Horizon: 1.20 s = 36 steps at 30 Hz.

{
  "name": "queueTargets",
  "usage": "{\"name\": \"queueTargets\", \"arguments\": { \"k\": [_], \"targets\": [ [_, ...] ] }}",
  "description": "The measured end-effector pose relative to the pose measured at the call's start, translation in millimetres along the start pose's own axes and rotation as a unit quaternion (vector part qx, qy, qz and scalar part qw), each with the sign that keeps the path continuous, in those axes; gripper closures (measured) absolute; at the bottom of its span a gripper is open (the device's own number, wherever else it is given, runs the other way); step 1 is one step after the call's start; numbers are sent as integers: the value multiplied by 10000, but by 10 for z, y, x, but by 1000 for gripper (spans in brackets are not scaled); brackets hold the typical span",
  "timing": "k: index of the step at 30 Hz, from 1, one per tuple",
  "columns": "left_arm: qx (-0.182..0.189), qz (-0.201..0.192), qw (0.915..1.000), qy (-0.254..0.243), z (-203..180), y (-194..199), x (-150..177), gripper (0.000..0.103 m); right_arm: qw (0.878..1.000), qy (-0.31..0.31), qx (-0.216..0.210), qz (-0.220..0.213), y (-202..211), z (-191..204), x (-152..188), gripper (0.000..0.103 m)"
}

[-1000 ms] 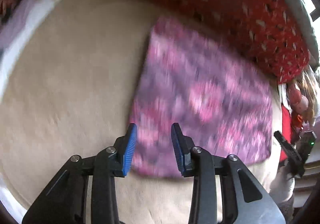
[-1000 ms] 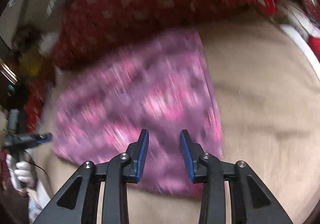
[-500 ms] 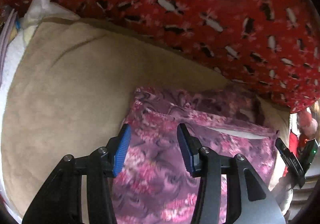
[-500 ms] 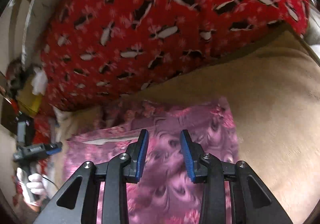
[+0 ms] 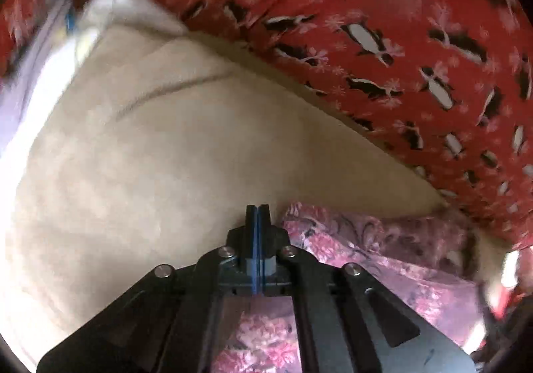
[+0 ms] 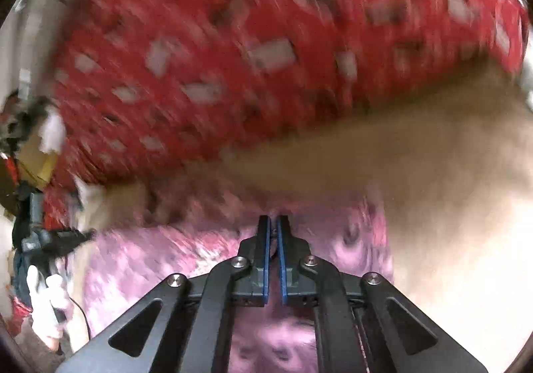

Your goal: Fold small clothes

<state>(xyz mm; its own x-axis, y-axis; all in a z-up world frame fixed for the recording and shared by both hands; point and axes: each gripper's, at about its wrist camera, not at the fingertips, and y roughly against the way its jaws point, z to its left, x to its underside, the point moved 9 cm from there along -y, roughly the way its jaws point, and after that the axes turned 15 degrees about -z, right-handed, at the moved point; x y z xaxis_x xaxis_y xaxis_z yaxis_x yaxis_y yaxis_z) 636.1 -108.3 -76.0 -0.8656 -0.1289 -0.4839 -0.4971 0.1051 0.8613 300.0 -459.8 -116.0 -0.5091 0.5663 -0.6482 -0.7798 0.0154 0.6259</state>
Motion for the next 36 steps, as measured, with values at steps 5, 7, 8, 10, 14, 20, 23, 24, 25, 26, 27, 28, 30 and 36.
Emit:
{"name": "queueTargets", "arguments": {
  "k": [5,7,8,10,14,20,23,24,25,26,27,28,30,36],
  "targets": [
    [1043,-113,9944,91,-128,427,67,103,9944,-644,-278,-786,411,-163,-118,64],
    [1275,-154,9917,-23,-247,550,163,99,9924,-792,45,-942,516,-376,-91,59],
    [1272,-119,9917,-120,-309,548,241,94,9928,-872,68,-820,458,-433,-64,59],
    [897,39,9946,-518,-377,411,399,90,9942,-1000,-72,-382,351,-462,124,89],
    [491,46,9930,-1077,-415,375,580,90,9928,-745,-206,-911,670,-363,46,96],
    [96,-31,9921,-1254,-378,456,655,90,9948,-972,164,-272,628,-674,367,101],
    [676,-154,9926,-1000,-472,814,720,89,9933,-860,-10,-772,962,-482,249,95],
    [875,-179,9917,-923,-492,905,787,87,9937,-661,-105,-903,1085,-361,235,95],
    [1059,-156,9906,-849,-519,987,854,76,9931,-459,-188,-1059,1206,-254,241,94],
    [1160,-101,9902,-770,-512,1033,986,63,9923,-322,-242,-1168,1290,-175,274,93],
    [1169,-65,9904,-733,-519,1020,1099,59,9923,-257,-298,-1173,1297,-127,312,89],
    [1109,-8,9908,-776,-524,982,1213,58,9937,-223,-313,-1054,1238,-99,370,80],
    [780,162,9914,-1038,-487,783,1398,59,9984,-254,-42,-495,989,-201,580,78],
    [1011,-125,9884,-1123,-558,1159,1420,59,9958,-500,-130,-758,1341,-199,573,78]
  ]
}}
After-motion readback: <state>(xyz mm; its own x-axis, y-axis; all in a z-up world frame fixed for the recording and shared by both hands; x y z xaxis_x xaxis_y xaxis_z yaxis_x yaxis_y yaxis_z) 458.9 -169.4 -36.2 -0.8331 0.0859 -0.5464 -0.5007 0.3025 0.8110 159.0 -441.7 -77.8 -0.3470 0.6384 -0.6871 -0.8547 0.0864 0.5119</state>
